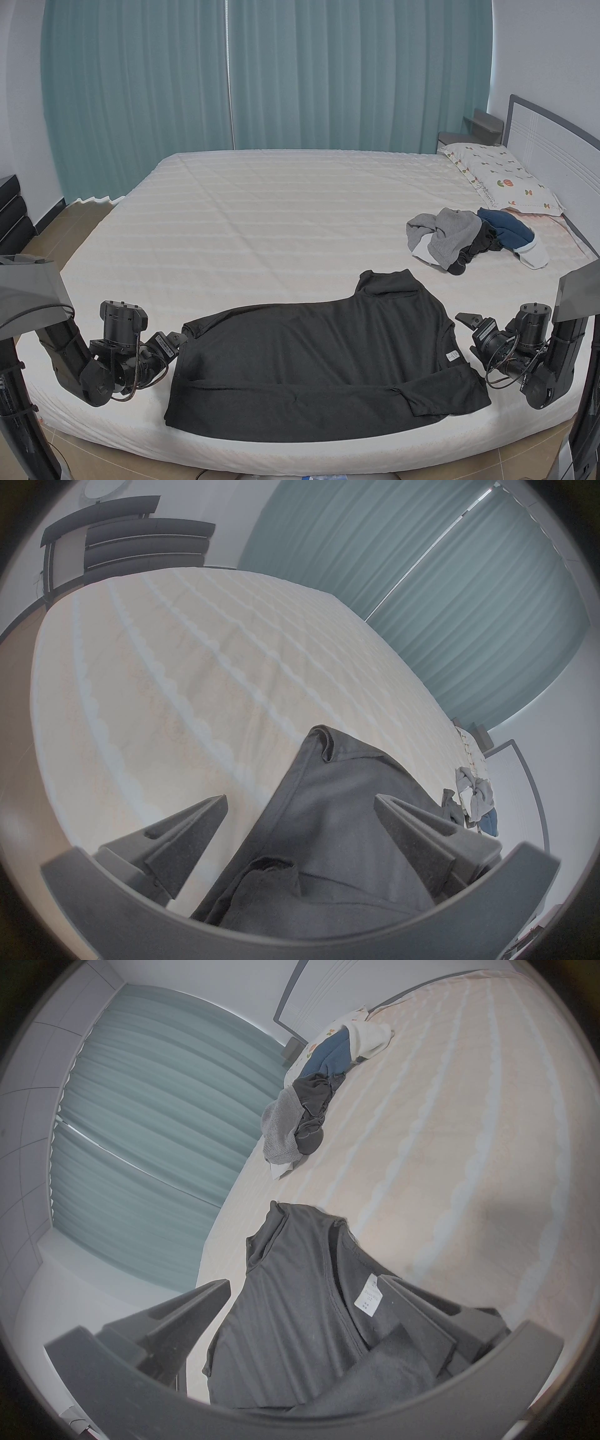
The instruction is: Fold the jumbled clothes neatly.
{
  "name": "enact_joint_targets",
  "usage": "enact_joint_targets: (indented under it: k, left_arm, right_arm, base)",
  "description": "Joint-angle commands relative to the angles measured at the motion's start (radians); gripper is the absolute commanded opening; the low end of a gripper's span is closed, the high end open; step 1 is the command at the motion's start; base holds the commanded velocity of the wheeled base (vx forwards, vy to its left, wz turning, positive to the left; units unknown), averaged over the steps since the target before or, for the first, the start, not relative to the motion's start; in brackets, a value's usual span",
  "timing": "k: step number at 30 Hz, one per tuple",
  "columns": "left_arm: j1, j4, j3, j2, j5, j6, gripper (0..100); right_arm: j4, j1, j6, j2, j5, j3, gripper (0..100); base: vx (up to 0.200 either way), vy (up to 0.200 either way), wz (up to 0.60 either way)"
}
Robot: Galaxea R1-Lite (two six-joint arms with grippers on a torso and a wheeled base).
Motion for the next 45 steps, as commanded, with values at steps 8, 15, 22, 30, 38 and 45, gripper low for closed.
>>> enact_joint_targets:
  k: [8, 15, 22, 30, 38, 45]
  left_arm:
    - [-0.002, 0.001, 0.000, -0.003, 0.000, -0.013, 100]
    - [-0.021, 0.000, 0.001, -0.008, 0.021, -0.010, 100]
    - [-0.021, 0.000, -0.028, -0.023, 0.034, -0.012, 100]
    - [-0.059, 0.029, -0.143, -0.029, 0.030, -0.009, 100]
    - [-0.079, 0.123, -0.298, 0.110, 0.021, -0.010, 100]
    - [-0.124, 0.112, -0.373, 0.235, 0.030, -0.012, 100]
  right_arm:
    - [-0.001, 0.001, 0.000, -0.001, 0.000, 0.000, 100]
    - [-0.001, 0.001, 0.000, 0.000, 0.000, 0.000, 100]
    - [-0.001, 0.002, 0.000, -0.001, 0.000, 0.008, 100]
    - [-0.001, 0.002, 0.000, -0.014, 0.000, 0.013, 100]
    - [-0.001, 0.004, 0.001, -0.011, 0.000, 0.023, 100]
    - [-0.001, 0.004, 0.001, -0.003, 0.000, 0.025, 100]
  base:
    - [0.000, -0.150, 0.00]
    - [0.000, 0.000, 0.00]
    - [0.000, 0.000, 0.00]
    - [0.000, 0.000, 0.00]
    - [0.000, 0.000, 0.00]
    - [0.000, 0.000, 0.00]
